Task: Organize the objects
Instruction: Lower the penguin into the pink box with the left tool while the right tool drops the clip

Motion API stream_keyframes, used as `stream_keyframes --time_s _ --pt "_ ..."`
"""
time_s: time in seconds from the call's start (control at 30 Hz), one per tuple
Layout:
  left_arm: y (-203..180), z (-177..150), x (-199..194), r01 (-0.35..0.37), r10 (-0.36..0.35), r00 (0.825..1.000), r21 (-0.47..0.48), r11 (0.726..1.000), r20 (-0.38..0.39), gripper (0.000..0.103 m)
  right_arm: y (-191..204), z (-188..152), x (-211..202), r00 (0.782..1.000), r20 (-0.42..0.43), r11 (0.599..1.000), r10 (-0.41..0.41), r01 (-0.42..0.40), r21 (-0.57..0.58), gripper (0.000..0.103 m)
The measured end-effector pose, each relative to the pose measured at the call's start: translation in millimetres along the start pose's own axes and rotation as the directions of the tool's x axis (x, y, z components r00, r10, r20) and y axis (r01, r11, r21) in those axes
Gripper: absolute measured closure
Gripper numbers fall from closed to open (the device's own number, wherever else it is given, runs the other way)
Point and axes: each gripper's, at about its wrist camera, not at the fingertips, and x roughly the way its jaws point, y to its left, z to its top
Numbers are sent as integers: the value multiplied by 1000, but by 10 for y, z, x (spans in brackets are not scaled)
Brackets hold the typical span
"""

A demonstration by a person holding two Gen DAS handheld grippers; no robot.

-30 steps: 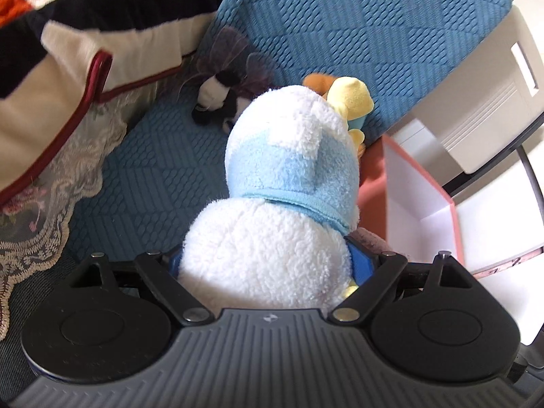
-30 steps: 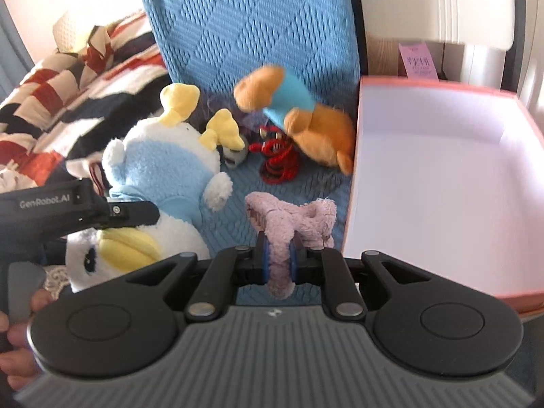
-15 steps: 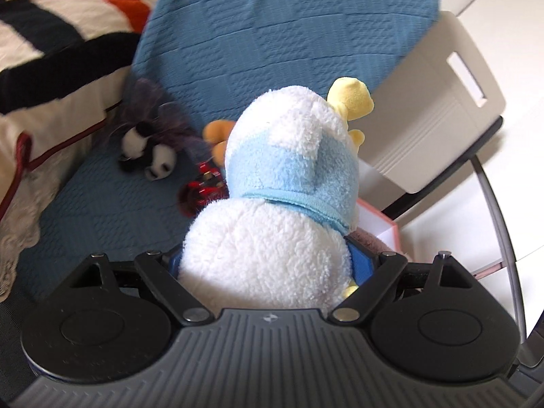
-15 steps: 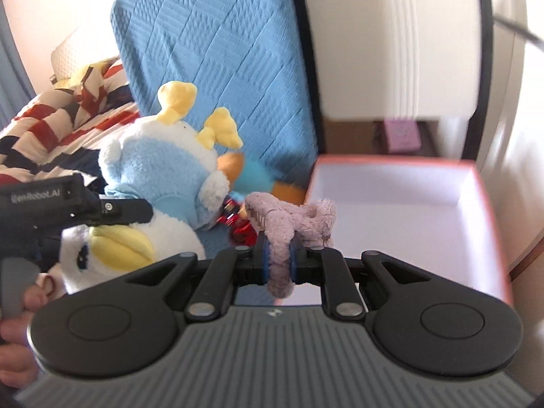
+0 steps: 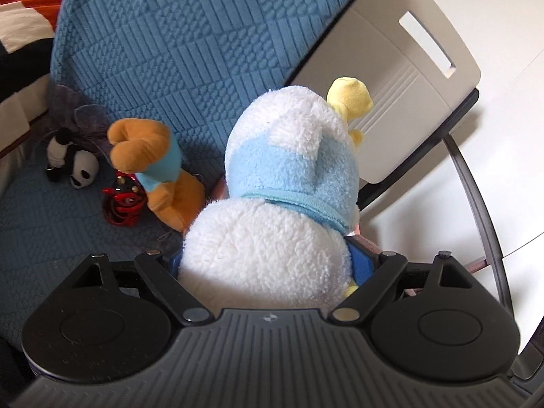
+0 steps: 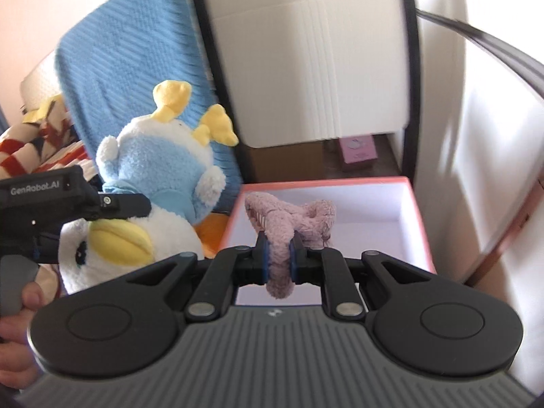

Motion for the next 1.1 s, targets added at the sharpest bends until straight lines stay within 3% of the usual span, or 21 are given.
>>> stream_keyframes --time_s 0.43,0.6,0.77,1.1 --pt "-573 -350 846 -62 66 998 160 985 -22 14 -741 -363 691 985 -158 992 -63 79 95 88" --pt "-571 -501 1134 -80 96 992 171 982 -83 18 -930 -486 886 977 -204 987 -65 93 128 88" --pt "-523 -537 1308 -57 79 987 155 986 -139 38 -1033 -590 1042 965 -253 986 -74 108 124 88" --pt "-567 -464 1322 -35 60 985 147 989 -164 38 -1093 -517 1061 962 -245 977 -121 160 143 86"
